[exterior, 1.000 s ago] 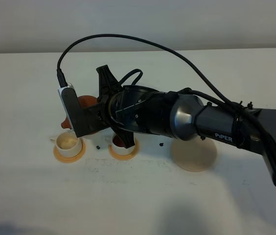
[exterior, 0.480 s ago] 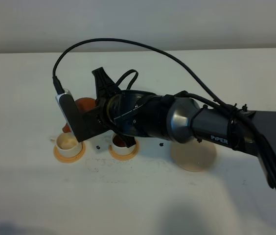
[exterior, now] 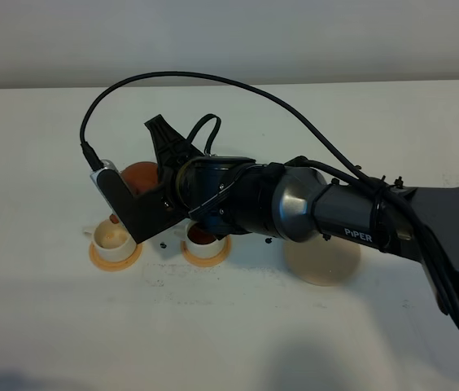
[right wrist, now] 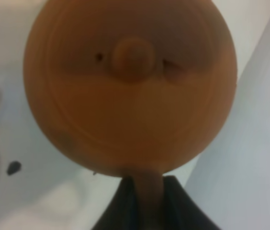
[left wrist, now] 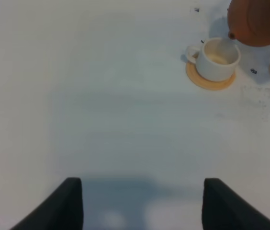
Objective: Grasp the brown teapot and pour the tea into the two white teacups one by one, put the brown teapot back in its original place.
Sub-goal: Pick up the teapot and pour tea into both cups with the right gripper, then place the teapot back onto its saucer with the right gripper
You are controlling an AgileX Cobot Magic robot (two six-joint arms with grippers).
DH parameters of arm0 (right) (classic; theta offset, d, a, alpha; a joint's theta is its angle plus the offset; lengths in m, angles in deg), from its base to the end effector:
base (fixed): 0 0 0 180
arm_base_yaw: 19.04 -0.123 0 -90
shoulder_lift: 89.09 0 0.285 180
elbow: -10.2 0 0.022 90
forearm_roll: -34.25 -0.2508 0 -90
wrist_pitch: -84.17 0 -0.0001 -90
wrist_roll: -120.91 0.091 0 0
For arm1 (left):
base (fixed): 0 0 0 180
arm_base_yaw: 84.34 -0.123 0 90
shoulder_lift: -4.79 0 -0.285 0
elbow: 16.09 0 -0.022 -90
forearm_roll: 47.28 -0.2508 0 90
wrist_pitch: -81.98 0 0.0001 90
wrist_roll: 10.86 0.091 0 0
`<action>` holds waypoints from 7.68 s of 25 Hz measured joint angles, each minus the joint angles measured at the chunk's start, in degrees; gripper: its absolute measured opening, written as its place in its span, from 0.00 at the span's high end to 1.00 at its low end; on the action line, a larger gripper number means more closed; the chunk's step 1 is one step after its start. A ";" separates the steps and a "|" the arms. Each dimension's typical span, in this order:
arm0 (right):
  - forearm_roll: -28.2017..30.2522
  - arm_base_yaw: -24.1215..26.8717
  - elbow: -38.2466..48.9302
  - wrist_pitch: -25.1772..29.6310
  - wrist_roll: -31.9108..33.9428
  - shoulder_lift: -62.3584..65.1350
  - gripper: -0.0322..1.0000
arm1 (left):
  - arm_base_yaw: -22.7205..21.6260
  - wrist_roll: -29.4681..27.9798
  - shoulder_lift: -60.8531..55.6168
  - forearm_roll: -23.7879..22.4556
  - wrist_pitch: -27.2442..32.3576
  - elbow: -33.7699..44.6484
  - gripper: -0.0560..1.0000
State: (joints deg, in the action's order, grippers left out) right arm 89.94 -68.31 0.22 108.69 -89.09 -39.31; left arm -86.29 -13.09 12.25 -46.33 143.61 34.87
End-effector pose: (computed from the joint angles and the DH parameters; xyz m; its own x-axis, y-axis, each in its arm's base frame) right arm 0.3320 0.3377 0.1732 0.4939 -0.8557 0.1541 -0.5215 -0.4334 -0.7350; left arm -0.0017 -0.0014 0.2644 -0.4989 -0.0638 -0.8643 -0.0448 0.9979 -0.0478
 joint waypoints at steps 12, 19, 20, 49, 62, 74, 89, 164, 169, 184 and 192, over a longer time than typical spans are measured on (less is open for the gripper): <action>3.93 -0.23 0.00 -0.10 0.00 0.00 0.85 | 0.00 0.05 0.00 0.00 0.00 0.00 0.44; 5.52 -0.69 0.00 -0.36 -0.01 0.00 0.85 | 0.00 0.05 0.00 0.00 0.00 0.00 0.44; 5.77 -0.69 0.00 -0.36 -0.01 0.00 0.85 | 0.00 0.05 0.00 0.00 0.00 0.00 0.44; 13.31 -0.69 0.00 -2.88 -0.06 0.00 0.85 | 0.00 0.05 0.00 0.00 0.00 0.00 0.44; 17.41 -0.69 0.00 -2.97 -0.05 0.00 0.85 | 0.00 0.05 0.00 0.00 0.00 0.00 0.44; 19.90 -0.69 0.00 -3.08 -0.05 0.00 0.85 | 0.00 0.05 0.00 0.00 0.00 0.00 0.44; 21.80 -0.69 0.00 -3.21 0.08 0.00 0.85 | 0.00 0.05 0.00 0.00 0.00 0.00 0.44; 15.38 -0.69 -0.84 -3.42 5.68 0.00 0.85 | 0.00 0.00 0.00 0.00 0.00 0.00 0.44; 7.60 -0.44 -5.80 -0.68 6.94 0.33 0.85 | 0.00 0.00 0.00 0.00 0.00 0.00 0.44; -37.48 7.33 -9.38 3.71 4.71 0.32 0.85 | 0.00 0.05 0.00 0.00 0.00 0.00 0.44; -51.78 9.83 -9.75 5.50 3.21 -0.23 0.85 | 0.00 0.05 0.00 0.00 0.00 0.00 0.44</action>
State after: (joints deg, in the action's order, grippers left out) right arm 38.16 -58.48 -9.53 114.19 -85.88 -39.54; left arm -86.29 -13.04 12.25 -46.33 143.61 34.87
